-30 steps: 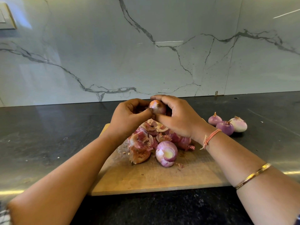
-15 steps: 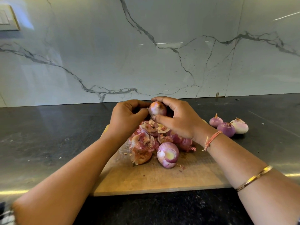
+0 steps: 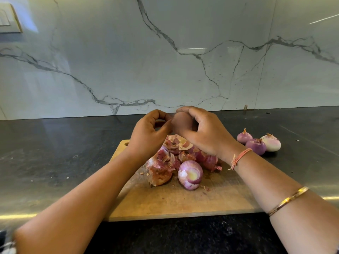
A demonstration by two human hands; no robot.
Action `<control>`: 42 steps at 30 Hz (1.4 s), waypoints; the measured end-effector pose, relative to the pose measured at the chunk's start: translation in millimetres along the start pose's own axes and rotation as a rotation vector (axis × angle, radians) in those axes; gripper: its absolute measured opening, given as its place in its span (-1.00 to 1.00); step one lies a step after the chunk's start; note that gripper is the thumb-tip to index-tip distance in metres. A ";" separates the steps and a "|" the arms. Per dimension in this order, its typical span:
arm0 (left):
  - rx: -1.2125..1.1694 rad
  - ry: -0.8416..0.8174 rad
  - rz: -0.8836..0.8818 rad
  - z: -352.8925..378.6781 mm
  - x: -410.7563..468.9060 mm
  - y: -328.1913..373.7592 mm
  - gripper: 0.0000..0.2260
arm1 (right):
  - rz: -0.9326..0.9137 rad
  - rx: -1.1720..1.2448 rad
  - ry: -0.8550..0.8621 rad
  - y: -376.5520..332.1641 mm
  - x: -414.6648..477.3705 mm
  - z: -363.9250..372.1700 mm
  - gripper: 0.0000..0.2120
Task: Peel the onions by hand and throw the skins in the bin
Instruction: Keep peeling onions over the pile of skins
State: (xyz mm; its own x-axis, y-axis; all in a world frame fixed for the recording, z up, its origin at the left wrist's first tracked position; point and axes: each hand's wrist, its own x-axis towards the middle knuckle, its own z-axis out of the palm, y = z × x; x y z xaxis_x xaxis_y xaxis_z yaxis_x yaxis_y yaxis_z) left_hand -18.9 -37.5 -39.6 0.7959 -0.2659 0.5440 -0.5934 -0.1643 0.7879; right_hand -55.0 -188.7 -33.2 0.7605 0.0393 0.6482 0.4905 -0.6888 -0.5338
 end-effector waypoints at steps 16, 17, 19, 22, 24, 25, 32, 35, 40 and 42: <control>0.112 0.195 -0.013 -3.1 7.3 -7.7 -0.83 | 0.155 0.534 -0.096 -0.6 0.4 -1.1 -0.67; 0.127 0.205 -0.015 -3.2 7.9 -8.6 -0.82 | 0.155 0.561 -0.106 -0.9 0.3 -0.8 -0.68; 0.122 0.236 -0.047 -5.5 9.9 -11.4 -0.82 | 0.167 0.630 -0.114 -1.4 1.1 -1.5 -0.70; 0.064 0.276 -0.089 -12.7 13.6 -15.7 -0.83 | 0.170 0.717 -0.102 -2.7 2.5 -5.7 -0.72; 0.027 0.220 -0.085 -13.1 12.7 -14.9 -0.86 | 0.169 0.711 -0.097 -2.5 2.3 -7.2 -0.72; 0.017 0.177 -0.073 -11.6 11.4 -13.8 -0.87 | 0.172 0.687 -0.098 -2.4 1.8 -7.3 -0.71; 0.032 0.073 0.062 -5.7 6.1 -8.0 -0.81 | 0.145 0.492 -0.087 2.7 1.5 -1.6 -0.68; 0.029 0.052 0.079 -5.7 6.2 -7.6 -0.88 | 0.101 0.445 -0.094 3.5 1.5 0.3 -0.61; -0.010 0.015 0.119 -5.7 4.9 -4.3 -0.80 | 0.178 0.540 -0.078 1.9 3.4 -1.2 -0.69; 0.033 -0.024 0.202 -5.7 2.8 -2.7 -0.79 | 0.248 0.637 -0.078 1.6 5.5 -0.7 -0.70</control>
State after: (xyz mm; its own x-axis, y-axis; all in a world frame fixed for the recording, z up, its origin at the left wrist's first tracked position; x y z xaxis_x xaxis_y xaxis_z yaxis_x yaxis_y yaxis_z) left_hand -14.4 -32.3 -38.5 0.6574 -0.3189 0.6827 -0.7446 -0.1360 0.6535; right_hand -50.3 -190.1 -30.2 0.8994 0.0039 0.4371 0.4341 -0.1252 -0.8921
